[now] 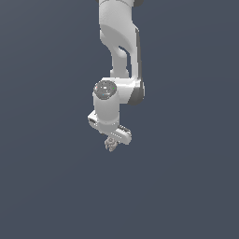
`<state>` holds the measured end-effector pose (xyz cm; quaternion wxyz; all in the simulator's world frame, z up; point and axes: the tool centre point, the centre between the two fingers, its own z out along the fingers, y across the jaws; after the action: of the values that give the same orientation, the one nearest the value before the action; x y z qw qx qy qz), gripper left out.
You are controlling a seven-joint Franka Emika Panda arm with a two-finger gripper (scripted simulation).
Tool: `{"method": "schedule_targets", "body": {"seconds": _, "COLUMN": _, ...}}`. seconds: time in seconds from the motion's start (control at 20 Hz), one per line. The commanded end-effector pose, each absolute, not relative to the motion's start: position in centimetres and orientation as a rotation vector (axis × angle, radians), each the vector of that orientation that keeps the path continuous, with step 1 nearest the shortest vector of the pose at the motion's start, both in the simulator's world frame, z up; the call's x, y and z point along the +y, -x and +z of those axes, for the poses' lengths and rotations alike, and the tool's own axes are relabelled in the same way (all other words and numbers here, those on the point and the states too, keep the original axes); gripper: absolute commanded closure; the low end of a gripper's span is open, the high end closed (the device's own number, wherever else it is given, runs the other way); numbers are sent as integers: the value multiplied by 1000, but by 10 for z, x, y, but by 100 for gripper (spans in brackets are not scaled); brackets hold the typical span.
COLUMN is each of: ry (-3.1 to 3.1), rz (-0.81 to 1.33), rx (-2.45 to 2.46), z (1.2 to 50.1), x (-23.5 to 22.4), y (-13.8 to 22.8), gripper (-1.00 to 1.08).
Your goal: Pick up the object and move it to a goal position.
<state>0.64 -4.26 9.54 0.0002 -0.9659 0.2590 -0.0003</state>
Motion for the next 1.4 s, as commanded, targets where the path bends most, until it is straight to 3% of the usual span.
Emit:
{"method": "schedule_targets", "body": {"seconds": 0.0, "ry": 3034, "rz": 1, "rx": 814, "z": 89, "x": -42, "y": -6, "gripper": -92}}
{"method": "schedule_targets", "body": {"seconds": 0.6, "ry": 3032, "rz": 0, "rx": 822, "z": 48, "x": -43, "y": -6, "gripper": -92}}
{"method": "schedule_targets", "body": {"seconds": 0.65, "ry": 3032, "rz": 0, "rx": 822, "z": 48, "x": -43, "y": -6, "gripper": 108}}
{"method": "schedule_targets", "body": {"seconds": 1.35, "ry": 3032, "rz": -1, "rx": 823, "z": 52, "x": -47, "y": -4, "gripper": 108}}
